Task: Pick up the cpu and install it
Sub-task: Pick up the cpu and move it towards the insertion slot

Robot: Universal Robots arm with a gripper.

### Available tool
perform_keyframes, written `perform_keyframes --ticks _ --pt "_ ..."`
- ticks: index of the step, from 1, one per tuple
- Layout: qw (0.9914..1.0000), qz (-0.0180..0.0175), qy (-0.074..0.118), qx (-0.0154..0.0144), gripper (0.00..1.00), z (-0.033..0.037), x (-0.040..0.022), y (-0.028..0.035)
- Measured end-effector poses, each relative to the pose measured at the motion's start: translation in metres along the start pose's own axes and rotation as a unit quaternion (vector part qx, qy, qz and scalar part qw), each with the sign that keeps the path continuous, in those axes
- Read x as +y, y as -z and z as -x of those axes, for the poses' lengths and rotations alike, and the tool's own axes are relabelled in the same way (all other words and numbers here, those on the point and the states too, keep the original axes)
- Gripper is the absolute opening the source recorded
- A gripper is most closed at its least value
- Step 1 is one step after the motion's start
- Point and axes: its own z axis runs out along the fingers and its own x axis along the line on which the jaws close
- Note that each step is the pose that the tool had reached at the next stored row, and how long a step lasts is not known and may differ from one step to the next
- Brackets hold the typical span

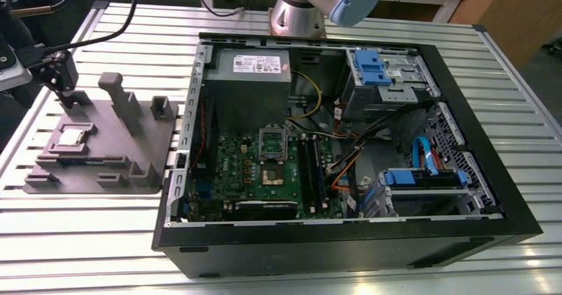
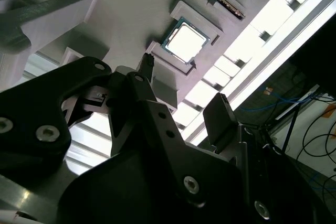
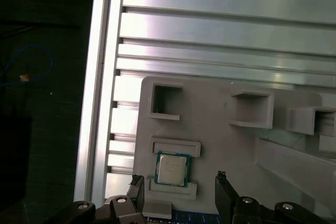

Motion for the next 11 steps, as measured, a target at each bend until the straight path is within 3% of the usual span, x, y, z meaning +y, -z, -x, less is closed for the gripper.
perform_keyframes --ticks 3,11 --pt "1.00000 0.0000 0.000 0.0000 0.65 0.0000 -0.0001 -0.0027" --pt "1.00000 0.0000 0.000 0.0000 0.65 0.0000 -0.0001 -0.0028"
